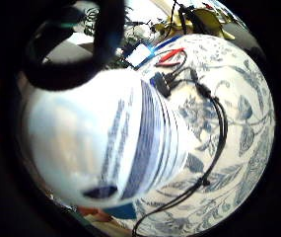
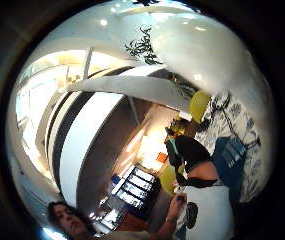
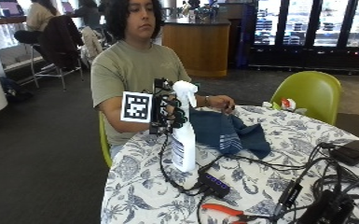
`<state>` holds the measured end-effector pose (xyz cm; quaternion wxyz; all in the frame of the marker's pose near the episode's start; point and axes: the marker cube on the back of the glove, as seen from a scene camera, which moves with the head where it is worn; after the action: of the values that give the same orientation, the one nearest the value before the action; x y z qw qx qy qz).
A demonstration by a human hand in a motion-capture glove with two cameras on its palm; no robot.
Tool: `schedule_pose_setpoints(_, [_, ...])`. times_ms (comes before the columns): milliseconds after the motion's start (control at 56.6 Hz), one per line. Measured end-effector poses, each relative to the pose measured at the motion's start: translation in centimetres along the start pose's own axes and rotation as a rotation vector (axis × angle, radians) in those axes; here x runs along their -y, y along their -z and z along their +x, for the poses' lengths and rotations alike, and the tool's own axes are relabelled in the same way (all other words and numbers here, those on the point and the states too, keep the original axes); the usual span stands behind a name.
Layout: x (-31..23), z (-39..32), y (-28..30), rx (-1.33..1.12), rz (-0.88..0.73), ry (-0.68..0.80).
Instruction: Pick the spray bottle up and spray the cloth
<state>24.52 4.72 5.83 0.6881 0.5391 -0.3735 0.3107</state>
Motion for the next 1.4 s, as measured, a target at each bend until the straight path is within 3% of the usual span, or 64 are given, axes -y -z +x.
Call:
schedule_pose_setpoints(71, [-0.3,0.3,0.2,-0.016,-0.119,0.032])
schedule_pose_setpoints(177, [2.2,0.7,-1.0,-0.025,0.068,0.004])
schedule_pose_setpoints(336, [4.3,1.4,-1.4,-0.057,0.041,-0.056])
schedule_pose_setpoints(548, [4.0,2.3,-0.2,0.008,-0.214,-0.250])
schedule_pose_setpoints(813, [2.8,-2.0,5.3,0.216,-0.101,-0.046])
schedule_pose_setpoints(1060, [0.9,-11.9,6.4,0.008,-0.663,0.130])
schedule_pose_setpoints(1202, [-0.2,-15.1,3.8,-0.228,-0.963,0.054])
schedule_pose_setpoints(1396, [-1.9,-14.3,-0.8,-0.715,-1.196,-0.023])
